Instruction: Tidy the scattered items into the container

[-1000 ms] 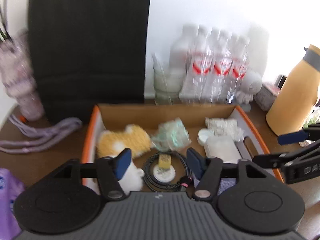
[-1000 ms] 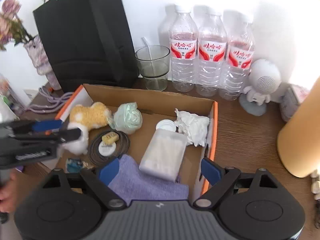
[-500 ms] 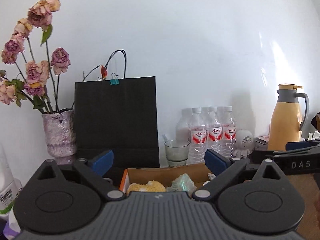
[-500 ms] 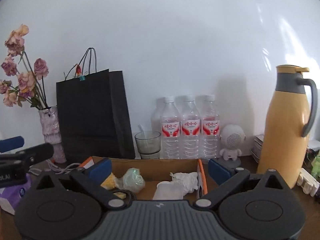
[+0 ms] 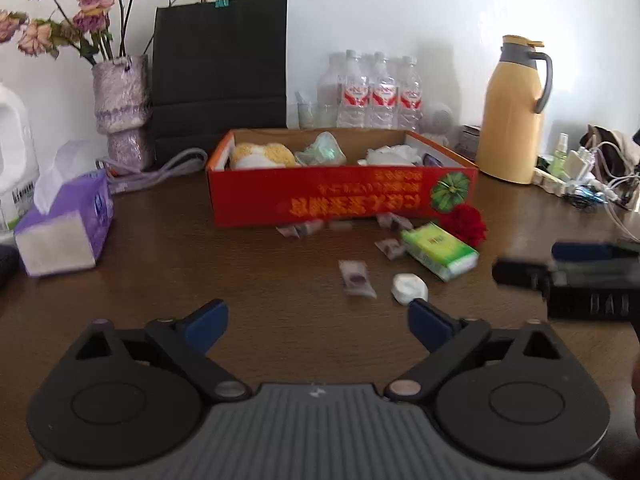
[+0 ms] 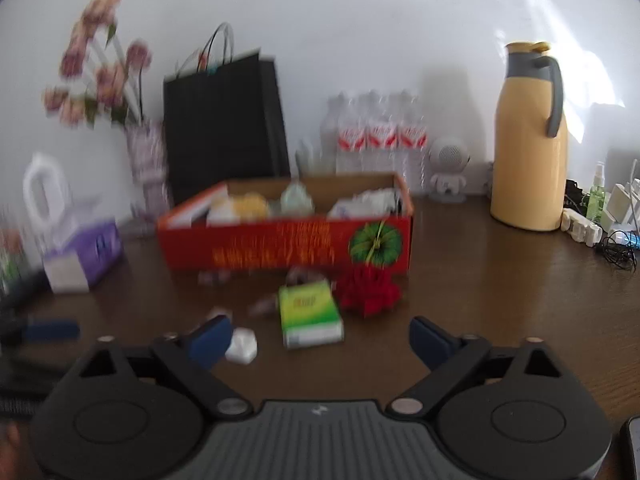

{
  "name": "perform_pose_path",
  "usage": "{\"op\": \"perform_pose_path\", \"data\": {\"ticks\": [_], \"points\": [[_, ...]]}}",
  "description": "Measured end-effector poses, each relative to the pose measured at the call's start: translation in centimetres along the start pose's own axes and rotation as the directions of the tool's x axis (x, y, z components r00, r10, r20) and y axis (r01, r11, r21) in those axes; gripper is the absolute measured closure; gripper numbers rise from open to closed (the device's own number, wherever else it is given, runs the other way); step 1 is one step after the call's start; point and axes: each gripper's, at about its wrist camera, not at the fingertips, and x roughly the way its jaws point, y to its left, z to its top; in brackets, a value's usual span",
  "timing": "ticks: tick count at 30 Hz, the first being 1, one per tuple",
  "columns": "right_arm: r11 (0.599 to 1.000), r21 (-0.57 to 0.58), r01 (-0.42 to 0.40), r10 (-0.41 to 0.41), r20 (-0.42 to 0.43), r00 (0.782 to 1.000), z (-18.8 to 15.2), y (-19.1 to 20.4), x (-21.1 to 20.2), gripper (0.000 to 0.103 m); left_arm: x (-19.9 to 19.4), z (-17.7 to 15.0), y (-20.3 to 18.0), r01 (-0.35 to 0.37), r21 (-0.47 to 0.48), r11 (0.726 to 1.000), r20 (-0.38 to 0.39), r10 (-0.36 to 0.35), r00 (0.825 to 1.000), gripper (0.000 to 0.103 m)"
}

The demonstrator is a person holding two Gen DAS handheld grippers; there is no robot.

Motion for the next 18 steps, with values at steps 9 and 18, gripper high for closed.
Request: {"op": "perform_pose_path", "data": {"ticks": [9, 18], "points": [[0.97, 0.128, -0.206, 0.217, -0.081, 0.973, 4.1, 0.8, 7.4, 0.076, 7.6, 4.1, 1.5, 0.201, -0.006, 0.98, -0.161, -0.199, 0.967, 0.056], [0.993, 0.078, -0.087, 0.101, -0.21, 0.973, 4.5, 1.8, 12.3, 0.07, 9.7, 3.7, 0.2, 0.238, 0.015, 0.971, -0.198, -0.231, 0.953, 0.075]]}}
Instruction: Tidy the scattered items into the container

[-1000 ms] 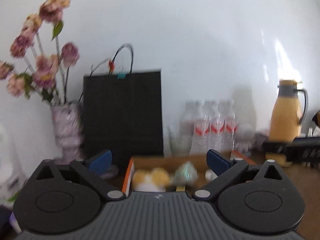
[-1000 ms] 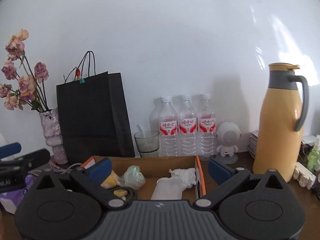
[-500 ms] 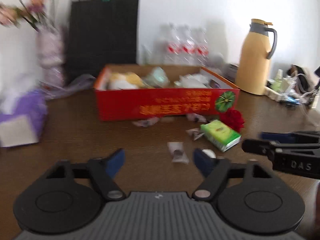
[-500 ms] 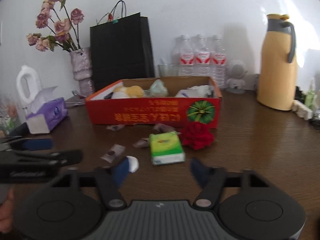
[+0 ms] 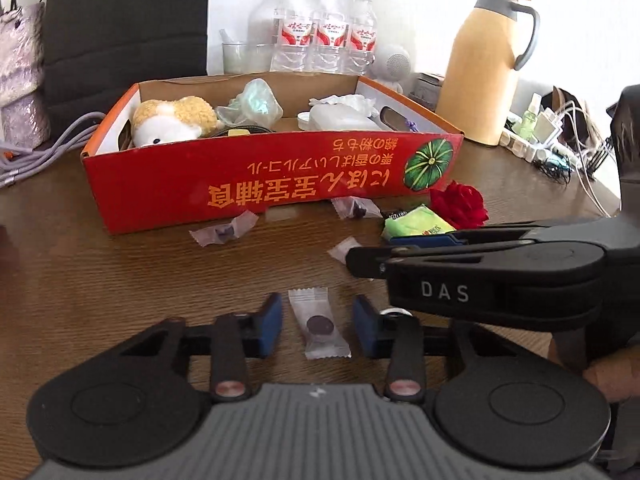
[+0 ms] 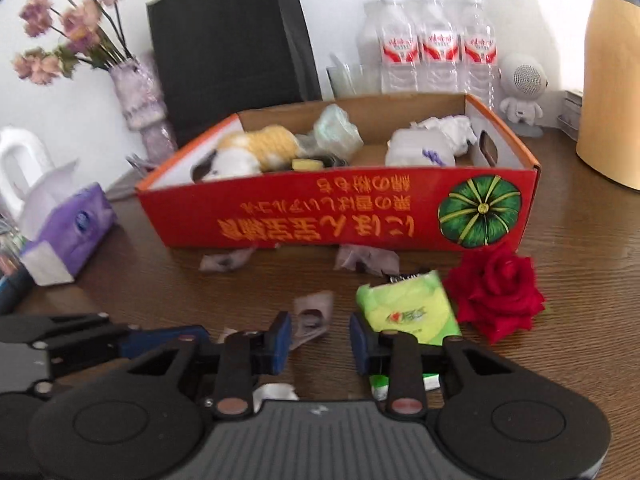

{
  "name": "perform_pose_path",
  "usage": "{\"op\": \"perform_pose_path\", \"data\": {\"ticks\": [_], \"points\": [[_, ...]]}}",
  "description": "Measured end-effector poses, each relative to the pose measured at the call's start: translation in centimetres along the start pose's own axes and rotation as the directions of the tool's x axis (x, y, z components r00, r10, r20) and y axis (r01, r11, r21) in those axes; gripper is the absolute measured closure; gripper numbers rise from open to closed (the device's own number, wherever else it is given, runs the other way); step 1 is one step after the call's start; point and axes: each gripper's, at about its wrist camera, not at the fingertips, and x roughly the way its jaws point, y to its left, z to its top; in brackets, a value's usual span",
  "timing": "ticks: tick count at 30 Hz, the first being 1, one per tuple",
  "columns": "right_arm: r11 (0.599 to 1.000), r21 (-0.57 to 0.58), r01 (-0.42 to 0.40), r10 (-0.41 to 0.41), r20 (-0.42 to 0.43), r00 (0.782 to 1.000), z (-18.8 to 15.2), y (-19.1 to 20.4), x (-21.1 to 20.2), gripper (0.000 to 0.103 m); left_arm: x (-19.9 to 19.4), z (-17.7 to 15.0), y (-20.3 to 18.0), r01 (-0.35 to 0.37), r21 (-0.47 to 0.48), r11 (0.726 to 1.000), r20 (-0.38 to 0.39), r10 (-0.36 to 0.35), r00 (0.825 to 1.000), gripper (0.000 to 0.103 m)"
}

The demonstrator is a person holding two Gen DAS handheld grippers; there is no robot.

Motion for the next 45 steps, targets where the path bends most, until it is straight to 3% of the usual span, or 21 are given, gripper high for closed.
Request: {"op": "perform_pose_path", "data": {"ticks": [2, 5, 7, 11, 15, 20, 23, 26, 30, 32, 35, 39, 45], "points": [[1.0, -0.007, -0.007, 0.007, -0.003, 1.0, 0.2, 0.1, 0.4, 0.07, 0.0, -0.2, 0.1, -0.018, 0.007, 1.0, 0.011, 0.018, 1.0, 0.084], [0.995, -0.099, 0.016, -0.016, 0.0, 1.0, 0.1, 1.2, 0.8, 0.071, -0.1, -0.2, 0.3, -0.016, 0.005, 1.0, 0.017, 0.016, 1.0, 0.087], [0.989, -0.143, 0.029, -0.03, -0.005, 1.0, 0.0, 1.7, 0.9, 0.087, -0.2, -0.3, 0.2, -0.027, 0.02, 0.999, 0.022, 0.026, 0.999, 0.088], [0.988, -0.15, 0.034, -0.037, -0.012, 0.999, 0.2, 1.9, 0.7, 0.088, -0.9, -0.3, 0.6, -0.047, 0.002, 0.999, 0.043, 0.047, 0.998, 0.09], [0.991, -0.13, 0.029, -0.019, 0.078, 0.997, 0.6, 1.9, -2.2, 0.088, -3.9, 0.2, 1.4, -0.069, -0.058, 0.996, 0.162, 0.078, 0.984, 0.09], [0.991, -0.122, 0.063, -0.028, 0.269, 0.963, -0.1, 2.5, -8.4, 0.088, -9.0, -0.7, -1.0, -0.125, -0.066, 0.99, 0.348, 0.141, 0.927, 0.09], [0.993, -0.096, 0.073, -0.033, 0.367, 0.929, -1.8, 2.5, -11.7, 0.088, -11.1, -2.4, -3.3, -0.211, -0.118, 0.97, 0.425, 0.241, 0.873, 0.09], [0.992, -0.094, 0.083, -0.03, 0.462, 0.886, -4.5, 2.4, -14.4, 0.088, -13.3, -4.6, -5.6, -0.25, -0.139, 0.958, 0.492, 0.286, 0.822, 0.09], [0.987, -0.058, 0.151, -0.097, 0.535, 0.839, -8.2, 2.6, -17.0, 0.088, -15.9, -7.3, -8.8, -0.268, -0.144, 0.953, 0.576, 0.301, 0.76, 0.09], [0.984, -0.061, 0.169, -0.106, 0.563, 0.82, -9.8, 2.9, -18.2, 0.088, -17.1, -8.5, -10.2, -0.264, -0.143, 0.954, 0.6, 0.295, 0.743, 0.09], [0.983, -0.073, 0.172, -0.095, 0.597, 0.797, -11.1, 3.1, -19.6, 0.088, -17.7, -9.4, -11.5, -0.262, -0.113, 0.959, 0.611, 0.275, 0.742, 0.089], [0.984, -0.07, 0.164, -0.086, 0.617, 0.782, -11.1, 2.9, -20.5, 0.088, -17.7, -9.0, -11.7, -0.264, -0.108, 0.959, 0.61, 0.273, 0.744, 0.089], [0.989, -0.059, 0.138, -0.074, 0.605, 0.792, -9.8, 2.1, -19.5, 0.088, -16.1, -6.9, -10.3, -0.259, -0.11, 0.96, 0.599, 0.272, 0.753, 0.089]]}}
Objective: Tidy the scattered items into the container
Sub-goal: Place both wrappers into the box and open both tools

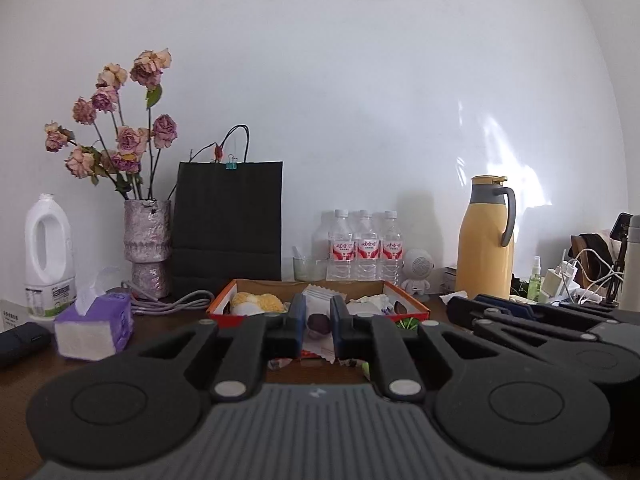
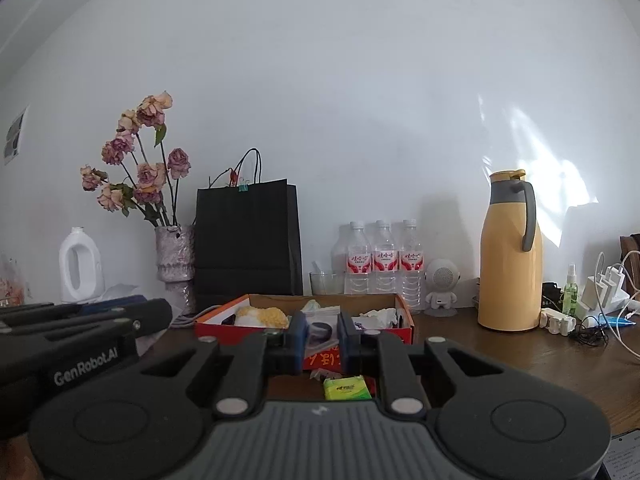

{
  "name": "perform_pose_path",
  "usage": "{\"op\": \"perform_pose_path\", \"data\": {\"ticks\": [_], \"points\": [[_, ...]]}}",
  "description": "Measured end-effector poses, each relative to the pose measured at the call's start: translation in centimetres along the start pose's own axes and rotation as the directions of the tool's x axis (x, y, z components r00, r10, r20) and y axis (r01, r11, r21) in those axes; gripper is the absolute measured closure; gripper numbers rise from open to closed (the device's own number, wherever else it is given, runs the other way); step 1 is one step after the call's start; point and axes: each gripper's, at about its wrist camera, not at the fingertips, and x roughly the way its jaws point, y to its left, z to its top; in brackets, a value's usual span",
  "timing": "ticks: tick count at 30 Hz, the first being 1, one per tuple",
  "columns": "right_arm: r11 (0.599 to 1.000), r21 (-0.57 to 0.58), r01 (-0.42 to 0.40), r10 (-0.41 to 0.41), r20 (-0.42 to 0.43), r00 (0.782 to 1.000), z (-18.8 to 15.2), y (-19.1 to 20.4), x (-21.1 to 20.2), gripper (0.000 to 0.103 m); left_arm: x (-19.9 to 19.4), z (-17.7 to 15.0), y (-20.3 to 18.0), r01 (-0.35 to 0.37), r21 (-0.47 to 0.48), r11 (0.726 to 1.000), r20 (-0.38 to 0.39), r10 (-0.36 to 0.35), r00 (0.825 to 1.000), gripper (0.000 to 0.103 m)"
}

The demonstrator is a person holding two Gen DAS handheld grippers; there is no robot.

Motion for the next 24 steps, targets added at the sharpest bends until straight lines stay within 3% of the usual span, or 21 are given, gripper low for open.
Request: {"op": "perform_pose_path", "data": {"ticks": [3, 7, 10, 13, 15, 17, 20, 23, 24], "points": [[1.0, 0.025, 0.001, -0.002, 0.021, 1.0, 2.1, -1.2, 2.3, 0.088, 3.8, 2.1, 1.4, 0.007, -0.028, 1.0, 0.011, -0.007, 1.0, 0.09], [0.998, 0.055, -0.023, 0.022, 0.021, 1.0, 6.7, -3.5, 8.0, 0.088, 11.2, 5.6, 3.0, 0.027, 0.018, 0.999, -0.009, -0.027, 1.0, 0.089], [0.989, 0.111, -0.095, 0.103, -0.064, 0.993, 9.9, -5.3, 13.8, 0.088, 18.7, 7.7, 4.8, 0.075, -0.032, 0.997, -0.162, -0.079, 0.984, 0.089], [0.983, 0.124, -0.133, 0.156, -0.194, 0.969, 11.6, -6.0, 20.4, 0.088, 26.2, 8.2, 6.4, 0.133, -0.144, 0.981, -0.338, -0.175, 0.925, 0.089], [0.984, 0.12, -0.13, 0.162, -0.311, 0.937, 11.8, -5.9, 25.3, 0.088, 31.0, 7.7, 6.7, 0.154, -0.212, 0.965, -0.454, -0.236, 0.859, 0.089], [0.979, 0.167, -0.118, 0.181, -0.444, 0.877, 11.2, -6.1, 30.4, 0.088, 34.7, 6.5, 6.7, 0.159, -0.256, 0.953, -0.548, -0.279, 0.788, 0.089], [0.959, 0.276, -0.07, 0.23, -0.604, 0.763, 9.1, -6.6, 37.1, 0.088, 38.9, 4.2, 6.5, 0.113, -0.3, 0.947, -0.638, -0.287, 0.714, 0.089], [0.956, 0.293, -0.028, 0.235, -0.703, 0.671, 6.9, -6.2, 41.4, 0.088, 41.0, 2.3, 6.3, 0.098, -0.313, 0.945, -0.684, -0.296, 0.666, 0.086], [0.959, 0.283, -0.019, 0.226, -0.724, 0.652, 6.3, -6.0, 42.4, 0.087, 41.5, 1.8, 6.2, 0.101, -0.313, 0.944, -0.697, -0.301, 0.651, 0.075]]}}
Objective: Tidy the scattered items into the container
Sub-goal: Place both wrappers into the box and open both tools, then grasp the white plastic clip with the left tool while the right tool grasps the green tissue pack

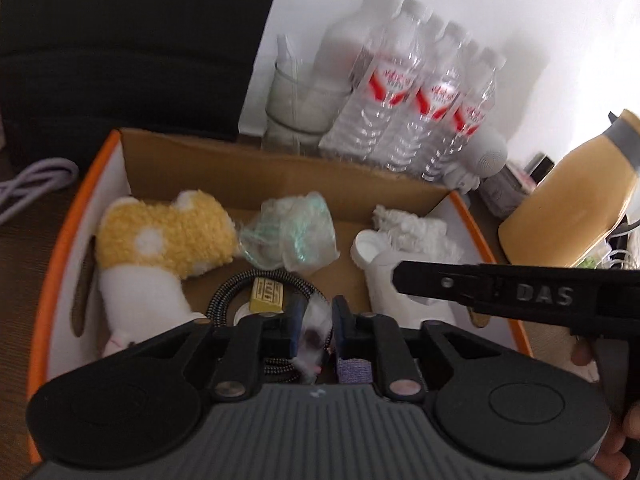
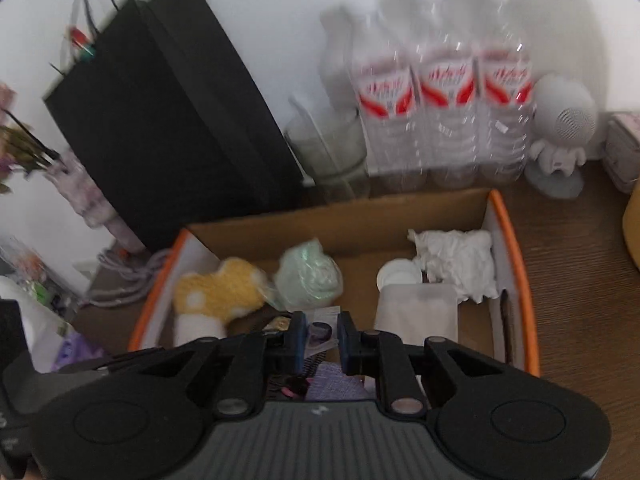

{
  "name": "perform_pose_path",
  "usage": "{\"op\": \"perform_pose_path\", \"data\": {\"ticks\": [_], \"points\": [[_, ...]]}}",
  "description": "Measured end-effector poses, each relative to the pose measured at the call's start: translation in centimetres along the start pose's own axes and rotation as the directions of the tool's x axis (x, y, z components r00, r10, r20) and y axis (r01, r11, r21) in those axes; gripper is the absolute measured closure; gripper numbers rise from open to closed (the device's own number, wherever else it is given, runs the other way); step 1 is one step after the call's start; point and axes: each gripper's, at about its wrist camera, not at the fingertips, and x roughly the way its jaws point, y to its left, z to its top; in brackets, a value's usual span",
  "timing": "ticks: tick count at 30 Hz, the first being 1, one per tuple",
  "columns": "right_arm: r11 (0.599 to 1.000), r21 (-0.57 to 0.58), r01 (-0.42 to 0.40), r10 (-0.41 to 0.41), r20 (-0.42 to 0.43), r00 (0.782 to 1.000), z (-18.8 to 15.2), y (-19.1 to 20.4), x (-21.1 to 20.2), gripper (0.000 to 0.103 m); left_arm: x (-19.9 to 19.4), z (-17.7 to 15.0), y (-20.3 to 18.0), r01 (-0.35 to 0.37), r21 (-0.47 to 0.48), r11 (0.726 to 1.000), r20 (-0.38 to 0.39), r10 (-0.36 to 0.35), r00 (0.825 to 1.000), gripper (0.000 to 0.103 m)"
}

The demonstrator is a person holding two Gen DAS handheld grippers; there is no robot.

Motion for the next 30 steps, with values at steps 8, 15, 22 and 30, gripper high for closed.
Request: {"op": "perform_pose_path", "data": {"ticks": [8, 15, 22, 30], "points": [[0.999, 0.019, 0.04, -0.038, -0.089, 0.995, 0.9, -0.1, 2.7, 0.072, -0.2, 0.6, 1.5, -0.016, -0.019, 1.0, -0.002, 0.016, 1.0, 0.066], [0.997, 0.016, 0.077, -0.076, -0.086, 0.993, 1.3, 0.6, -0.3, 0.047, -3.6, 1.1, 0.8, -0.151, -0.006, 0.989, 0.038, 0.151, 0.988, 0.018], [0.987, -0.078, 0.143, -0.15, -0.09, 0.985, -1.6, 1.6, -3.8, 0.022, -7.7, -2.6, -0.7, -0.297, 0.072, 0.952, 0.172, 0.282, 0.944, 0.0], [0.965, -0.202, 0.169, -0.079, 0.39, 0.917, -11.0, 2.9, -8.8, 0.012, -13.8, -11.6, -1.4, -0.369, 0.042, 0.929, 0.617, 0.266, 0.741, 0.0]]}}
